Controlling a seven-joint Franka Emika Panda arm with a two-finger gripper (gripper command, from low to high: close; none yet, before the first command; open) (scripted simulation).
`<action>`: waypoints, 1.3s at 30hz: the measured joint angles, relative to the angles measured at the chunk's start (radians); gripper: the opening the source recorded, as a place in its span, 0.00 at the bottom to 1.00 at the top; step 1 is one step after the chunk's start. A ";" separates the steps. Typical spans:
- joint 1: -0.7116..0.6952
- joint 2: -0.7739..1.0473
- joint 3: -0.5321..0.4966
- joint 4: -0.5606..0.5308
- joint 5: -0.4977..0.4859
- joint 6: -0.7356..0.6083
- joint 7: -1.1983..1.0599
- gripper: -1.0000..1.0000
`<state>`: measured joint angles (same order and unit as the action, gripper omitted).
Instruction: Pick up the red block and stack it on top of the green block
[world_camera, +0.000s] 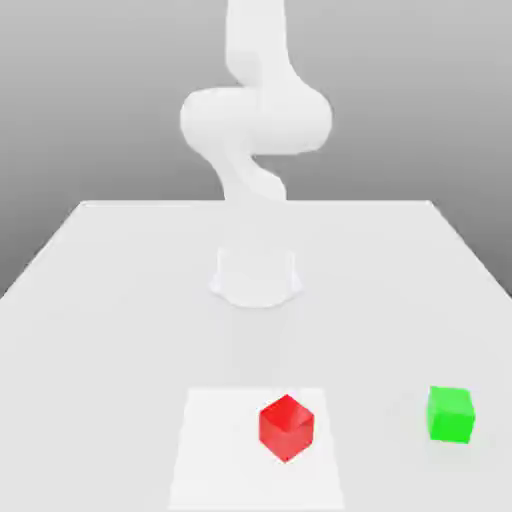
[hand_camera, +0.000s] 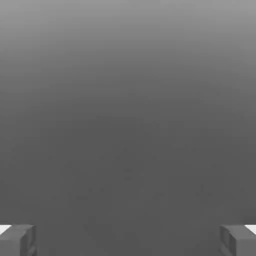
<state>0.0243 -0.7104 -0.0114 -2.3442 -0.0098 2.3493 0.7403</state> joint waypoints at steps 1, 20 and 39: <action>0.011 0.040 -0.006 -0.020 -0.004 0.022 -0.027 0.50; 0.143 0.733 -0.059 -0.356 0.016 0.404 -0.554 0.50; 0.123 0.821 -0.036 -0.364 0.026 0.468 -0.586 0.00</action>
<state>0.1469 0.1107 -0.0469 -2.7078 0.0167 2.8172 0.1544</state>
